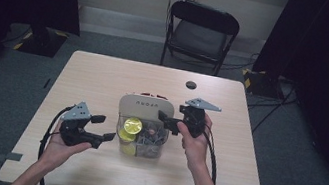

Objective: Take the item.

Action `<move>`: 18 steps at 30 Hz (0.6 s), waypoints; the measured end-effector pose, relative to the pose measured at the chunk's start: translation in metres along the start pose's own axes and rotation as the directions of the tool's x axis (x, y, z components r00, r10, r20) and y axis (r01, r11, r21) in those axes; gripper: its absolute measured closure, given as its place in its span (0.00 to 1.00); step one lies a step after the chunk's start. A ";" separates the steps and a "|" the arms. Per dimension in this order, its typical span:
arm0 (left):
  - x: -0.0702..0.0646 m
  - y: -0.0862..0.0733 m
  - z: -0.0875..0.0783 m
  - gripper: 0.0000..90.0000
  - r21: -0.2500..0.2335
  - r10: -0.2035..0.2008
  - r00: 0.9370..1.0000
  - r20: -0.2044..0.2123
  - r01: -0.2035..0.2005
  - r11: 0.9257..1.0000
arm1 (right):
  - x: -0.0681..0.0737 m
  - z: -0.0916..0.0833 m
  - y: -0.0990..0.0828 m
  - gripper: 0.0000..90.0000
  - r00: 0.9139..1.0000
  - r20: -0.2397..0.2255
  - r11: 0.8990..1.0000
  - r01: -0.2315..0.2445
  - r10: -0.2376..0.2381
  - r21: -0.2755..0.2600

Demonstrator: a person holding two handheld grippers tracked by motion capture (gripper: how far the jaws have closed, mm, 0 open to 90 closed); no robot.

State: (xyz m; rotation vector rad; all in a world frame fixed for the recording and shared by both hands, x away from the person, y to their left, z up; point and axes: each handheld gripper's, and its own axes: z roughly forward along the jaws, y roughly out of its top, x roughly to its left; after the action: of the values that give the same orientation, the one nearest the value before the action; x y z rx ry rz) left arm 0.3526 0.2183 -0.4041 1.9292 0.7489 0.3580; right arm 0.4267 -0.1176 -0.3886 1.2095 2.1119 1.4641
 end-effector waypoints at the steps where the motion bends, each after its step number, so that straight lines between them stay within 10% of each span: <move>1: -0.002 0.002 0.000 0.28 0.001 0.009 1.000 -0.005 -0.009 1.000 | 0.000 0.000 0.000 0.13 1.000 0.000 1.000 0.000 0.000 0.000; 18: -0.005 0.028 0.026 0.36 -0.045 0.031 0.998 0.048 -0.028 0.999 | -0.001 0.000 0.000 0.13 1.000 -0.008 1.000 0.004 -0.004 -0.007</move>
State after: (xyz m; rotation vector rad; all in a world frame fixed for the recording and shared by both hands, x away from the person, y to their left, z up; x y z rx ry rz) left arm 0.3724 0.1879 -0.3911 1.9023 0.6759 0.3417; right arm 0.4269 -0.1183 -0.3892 1.1985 2.1115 1.4754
